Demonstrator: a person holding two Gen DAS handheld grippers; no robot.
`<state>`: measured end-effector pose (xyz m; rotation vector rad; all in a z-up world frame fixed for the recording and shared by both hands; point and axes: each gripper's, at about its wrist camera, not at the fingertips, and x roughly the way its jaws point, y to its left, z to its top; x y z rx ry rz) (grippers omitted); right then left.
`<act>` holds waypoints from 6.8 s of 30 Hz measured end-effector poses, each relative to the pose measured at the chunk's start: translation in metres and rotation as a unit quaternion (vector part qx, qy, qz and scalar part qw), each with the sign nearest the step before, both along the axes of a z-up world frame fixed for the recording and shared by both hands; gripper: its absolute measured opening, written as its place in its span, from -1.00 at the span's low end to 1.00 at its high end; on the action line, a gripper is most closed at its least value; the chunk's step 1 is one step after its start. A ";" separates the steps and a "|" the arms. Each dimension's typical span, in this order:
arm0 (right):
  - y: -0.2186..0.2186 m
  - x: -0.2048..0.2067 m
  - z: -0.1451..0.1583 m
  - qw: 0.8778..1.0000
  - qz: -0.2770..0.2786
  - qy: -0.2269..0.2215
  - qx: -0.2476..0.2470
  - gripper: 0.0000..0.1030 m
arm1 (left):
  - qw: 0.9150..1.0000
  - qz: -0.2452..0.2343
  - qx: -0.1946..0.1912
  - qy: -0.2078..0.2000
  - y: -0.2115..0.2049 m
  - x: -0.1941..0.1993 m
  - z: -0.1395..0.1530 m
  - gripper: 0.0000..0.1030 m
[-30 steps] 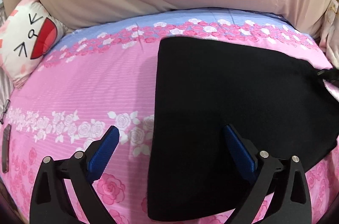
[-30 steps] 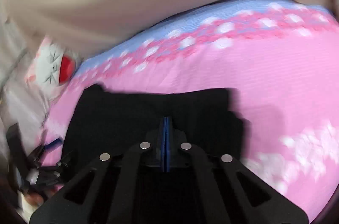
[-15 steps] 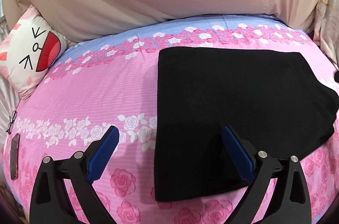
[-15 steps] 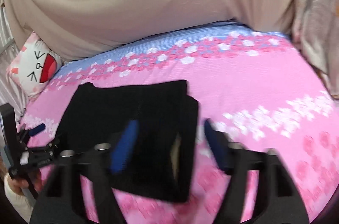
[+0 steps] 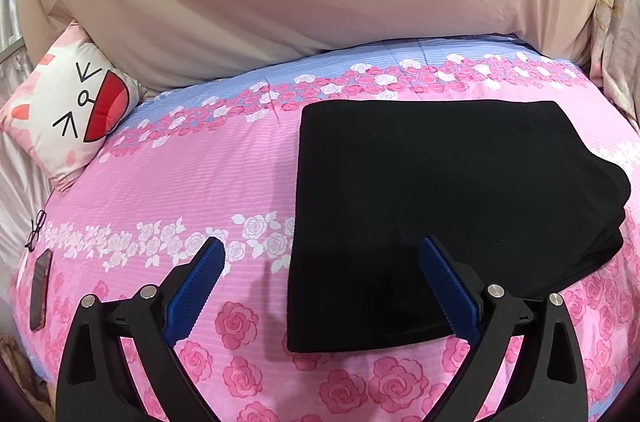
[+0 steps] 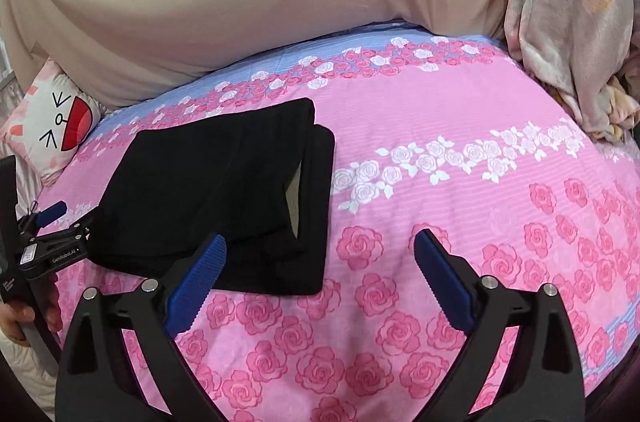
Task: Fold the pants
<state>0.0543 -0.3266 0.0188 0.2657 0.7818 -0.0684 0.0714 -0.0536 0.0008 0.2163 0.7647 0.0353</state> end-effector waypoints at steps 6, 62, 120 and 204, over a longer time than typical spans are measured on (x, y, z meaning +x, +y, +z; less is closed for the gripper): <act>-0.001 -0.003 -0.001 1.000 0.007 0.009 -0.005 0.83 | 0.998 -0.011 -0.065 0.016 0.016 -0.002 0.003 0.87; 0.040 0.063 -0.022 0.993 0.068 0.034 0.087 -0.98 | 0.990 -0.007 -0.124 0.067 0.022 0.039 -0.028 0.38; 0.058 -0.056 0.013 0.996 0.074 -0.022 -0.036 0.06 | 0.999 -0.020 -0.029 0.017 0.001 -0.075 0.007 0.61; -0.021 0.315 -0.064 0.968 0.140 0.019 0.206 -0.22 | 0.956 -0.134 -0.238 0.109 0.040 0.303 -0.021 -0.20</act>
